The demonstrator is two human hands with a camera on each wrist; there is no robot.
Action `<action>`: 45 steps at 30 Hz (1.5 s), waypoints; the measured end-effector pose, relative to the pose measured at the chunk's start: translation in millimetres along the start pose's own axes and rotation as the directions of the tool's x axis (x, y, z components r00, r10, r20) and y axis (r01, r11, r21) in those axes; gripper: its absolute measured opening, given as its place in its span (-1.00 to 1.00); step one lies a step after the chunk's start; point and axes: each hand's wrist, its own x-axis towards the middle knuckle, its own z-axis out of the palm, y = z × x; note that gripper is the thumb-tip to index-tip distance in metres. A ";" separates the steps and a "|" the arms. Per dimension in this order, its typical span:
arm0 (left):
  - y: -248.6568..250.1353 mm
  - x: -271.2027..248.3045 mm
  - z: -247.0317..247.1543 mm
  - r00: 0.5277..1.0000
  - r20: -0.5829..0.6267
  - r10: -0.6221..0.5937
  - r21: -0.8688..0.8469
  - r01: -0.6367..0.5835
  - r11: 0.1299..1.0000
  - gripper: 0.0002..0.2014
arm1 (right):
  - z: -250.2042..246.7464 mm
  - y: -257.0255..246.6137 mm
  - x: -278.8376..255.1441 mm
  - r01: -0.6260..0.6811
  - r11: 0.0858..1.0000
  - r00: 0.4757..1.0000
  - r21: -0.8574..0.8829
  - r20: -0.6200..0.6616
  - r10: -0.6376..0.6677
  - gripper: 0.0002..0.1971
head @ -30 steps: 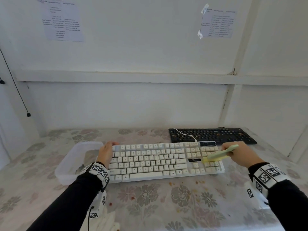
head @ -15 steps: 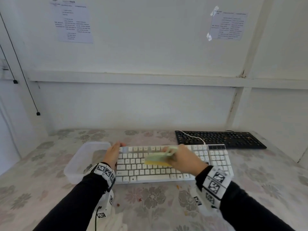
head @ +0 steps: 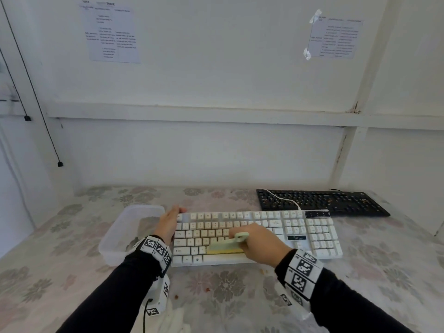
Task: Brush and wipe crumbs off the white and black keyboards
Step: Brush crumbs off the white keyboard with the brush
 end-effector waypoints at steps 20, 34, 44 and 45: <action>-4.3 6.1 1.3 0.999 -0.029 0.027 0.029 -0.026 0.999 -0.68 | -58.8 156.1 -115.0 -0.537 0.828 0.842 -0.161 -0.048 0.537 -0.59; -4.2 7.6 2.1 1.000 -0.031 -0.002 0.057 0.004 0.998 -0.70 | -47.2 98.5 -71.6 -0.333 0.928 0.939 0.168 -0.030 0.343 -0.77; 0.1 0.7 2.0 0.999 -0.019 -0.048 0.019 0.049 0.999 -0.68 | -47.1 97.6 -80.5 -0.334 0.907 0.930 -0.257 0.069 0.361 -0.53; -0.2 0.6 2.2 0.998 -0.019 -0.057 0.030 0.058 0.998 -0.68 | -51.0 99.2 -83.7 -0.344 0.896 0.926 -0.279 0.058 0.374 -0.55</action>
